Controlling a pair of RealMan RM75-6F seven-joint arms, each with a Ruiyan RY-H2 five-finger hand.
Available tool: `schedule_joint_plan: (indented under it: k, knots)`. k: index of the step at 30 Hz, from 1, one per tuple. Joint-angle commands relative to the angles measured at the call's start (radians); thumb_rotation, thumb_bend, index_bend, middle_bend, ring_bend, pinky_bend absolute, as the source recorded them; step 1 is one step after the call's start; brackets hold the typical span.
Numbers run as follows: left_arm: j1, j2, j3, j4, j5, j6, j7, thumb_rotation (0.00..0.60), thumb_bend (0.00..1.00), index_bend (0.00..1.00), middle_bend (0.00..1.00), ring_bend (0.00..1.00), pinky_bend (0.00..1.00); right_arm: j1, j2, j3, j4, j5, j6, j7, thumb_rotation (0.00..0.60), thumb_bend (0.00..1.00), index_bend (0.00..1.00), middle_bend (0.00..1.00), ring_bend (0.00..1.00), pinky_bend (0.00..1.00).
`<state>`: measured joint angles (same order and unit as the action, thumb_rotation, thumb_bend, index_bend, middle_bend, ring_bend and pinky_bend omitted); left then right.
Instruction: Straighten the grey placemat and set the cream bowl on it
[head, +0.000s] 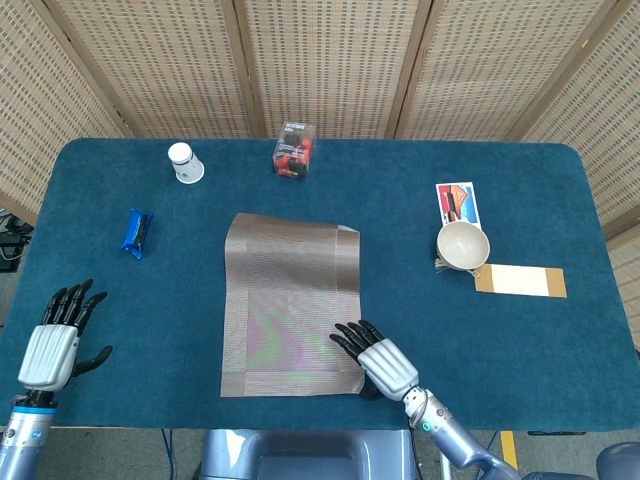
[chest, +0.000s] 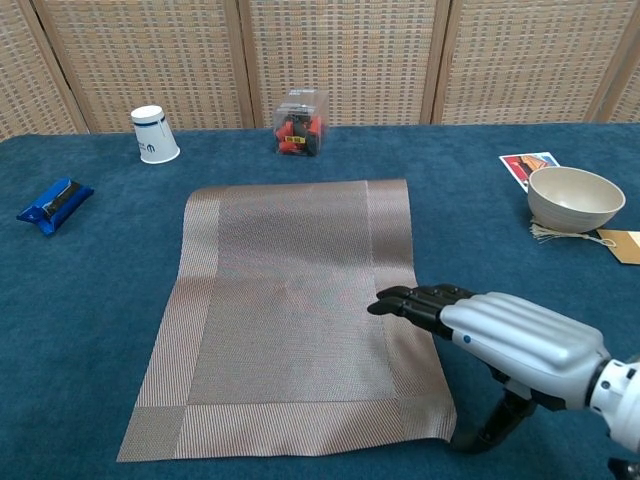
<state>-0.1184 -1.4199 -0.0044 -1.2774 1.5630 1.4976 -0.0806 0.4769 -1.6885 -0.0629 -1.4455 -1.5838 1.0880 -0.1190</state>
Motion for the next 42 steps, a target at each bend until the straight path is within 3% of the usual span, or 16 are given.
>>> schedule_joint_plan:
  k: [1, 5, 10, 15, 20, 28, 42]
  knots:
    - [0.0, 0.0, 0.0, -0.001, -0.002, -0.002, -0.001, 0.6, 0.22, 0.14, 0.0, 0.0, 0.0, 0.001, -0.012, -0.001, 0.015, -0.009, 0.004, 0.013, 0.6, 0.28, 0.07, 0.0, 0.0, 0.0]
    - [-0.001, -0.002, -0.001, 0.0, -0.009, -0.011, 0.001, 0.6, 0.22, 0.14, 0.0, 0.0, 0.0, 0.002, -0.033, 0.0, 0.035, -0.014, 0.007, 0.041, 0.6, 0.29, 0.18, 0.0, 0.0, 0.0]
    - [-0.005, -0.003, -0.002, 0.001, -0.025, -0.033, 0.002, 0.6, 0.22, 0.14, 0.0, 0.0, 0.0, -0.001, -0.073, 0.007, 0.079, -0.043, 0.044, 0.078, 0.6, 0.29, 0.39, 0.0, 0.0, 0.0]
    - [-0.005, -0.003, -0.006, 0.001, -0.032, -0.036, 0.002, 0.6, 0.22, 0.14, 0.0, 0.0, 0.0, -0.01, -0.109, 0.014, 0.122, -0.066, 0.095, 0.102, 0.6, 0.29, 0.51, 0.1, 0.0, 0.0]
    - [-0.006, -0.003, -0.005, -0.001, -0.034, -0.043, 0.002, 0.6, 0.22, 0.14, 0.0, 0.0, 0.0, -0.015, -0.126, 0.016, 0.15, -0.077, 0.119, 0.124, 0.6, 0.31, 0.55, 0.12, 0.0, 0.0]
    - [-0.007, -0.002, -0.005, -0.002, -0.037, -0.046, -0.002, 0.6, 0.22, 0.15, 0.0, 0.0, 0.0, -0.017, -0.133, 0.016, 0.152, -0.08, 0.126, 0.13, 0.6, 0.48, 0.57, 0.13, 0.0, 0.0]
    - [-0.008, -0.005, -0.008, 0.0, -0.041, -0.048, -0.002, 0.6, 0.22, 0.15, 0.0, 0.0, 0.0, -0.018, -0.138, 0.005, 0.159, -0.093, 0.133, 0.139, 0.6, 0.56, 0.6, 0.14, 0.0, 0.0]
